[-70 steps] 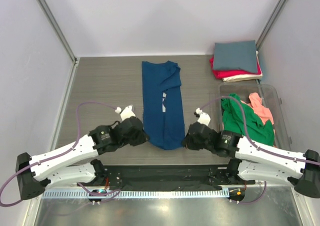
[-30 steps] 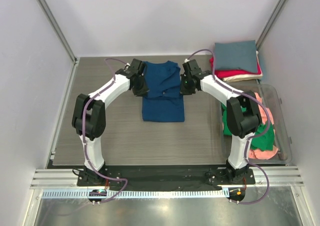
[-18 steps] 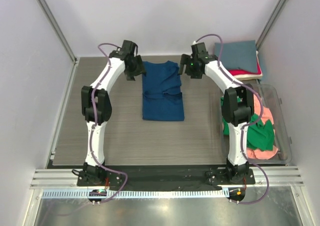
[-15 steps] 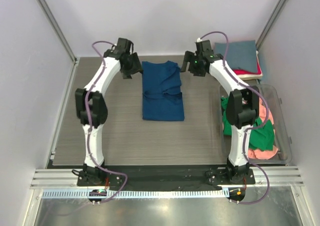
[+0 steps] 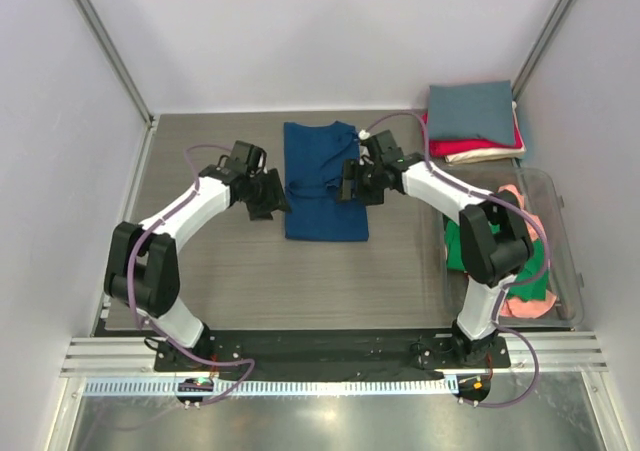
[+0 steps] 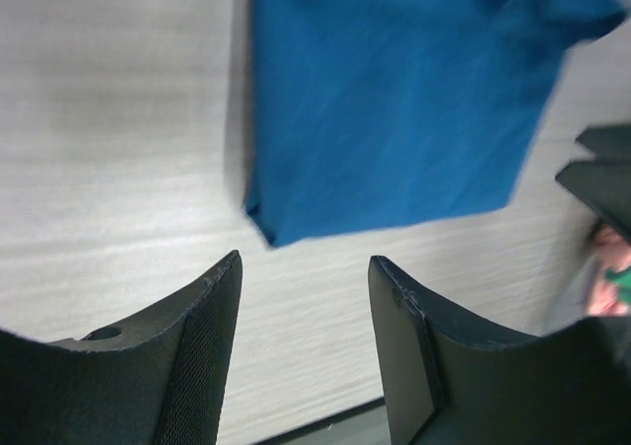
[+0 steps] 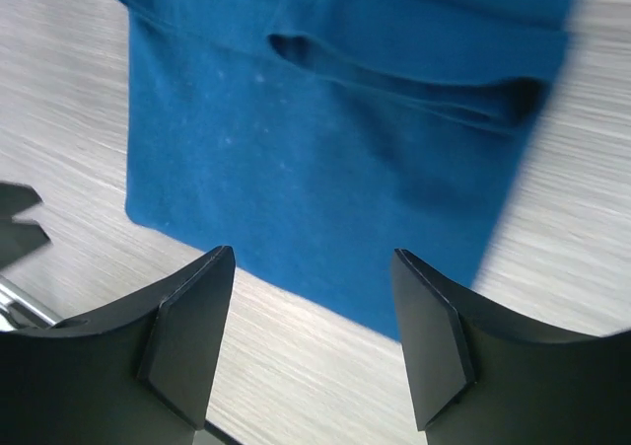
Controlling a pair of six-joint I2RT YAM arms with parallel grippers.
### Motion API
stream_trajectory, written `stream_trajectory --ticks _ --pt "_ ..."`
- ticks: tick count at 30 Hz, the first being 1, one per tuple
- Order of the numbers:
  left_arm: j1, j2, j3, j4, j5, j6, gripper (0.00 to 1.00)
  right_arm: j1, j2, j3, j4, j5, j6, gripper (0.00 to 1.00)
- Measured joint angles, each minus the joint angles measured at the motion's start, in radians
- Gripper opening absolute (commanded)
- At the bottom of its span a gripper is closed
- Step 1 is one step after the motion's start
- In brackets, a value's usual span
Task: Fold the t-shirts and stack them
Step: Fold the tshirt
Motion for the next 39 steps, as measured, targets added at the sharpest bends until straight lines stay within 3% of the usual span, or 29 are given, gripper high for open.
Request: stream_trajectory --ticks 6,15,19,24,26,28,33,39 --pt "-0.006 -0.05 -0.081 -0.006 0.005 0.002 0.56 0.064 0.166 0.106 0.016 -0.004 0.003 0.69" --pt "-0.006 -0.243 -0.138 -0.011 -0.01 0.027 0.56 0.051 0.381 0.373 -0.023 0.016 -0.008 0.69" --pt "-0.006 -0.238 -0.164 -0.021 -0.009 0.029 0.55 0.032 0.505 0.616 -0.101 0.044 -0.024 0.72" --pt "-0.006 -0.237 -0.164 -0.032 -0.008 0.031 0.56 -0.043 0.731 1.168 -0.131 0.052 0.006 0.73" --pt "-0.006 -0.24 -0.164 -0.035 -0.009 0.031 0.56 -0.094 0.722 1.232 -0.103 0.042 0.029 0.73" --pt "-0.006 -0.244 -0.165 -0.033 -0.009 0.028 0.56 -0.137 0.629 1.136 -0.055 0.034 0.038 0.73" --pt "-0.006 -0.249 -0.221 0.037 0.001 0.004 0.48 -0.181 0.212 0.564 0.057 0.022 0.045 0.73" --pt "-0.006 -0.168 -0.31 0.167 0.027 -0.047 0.56 -0.1 -0.113 0.024 0.114 -0.034 0.056 0.73"
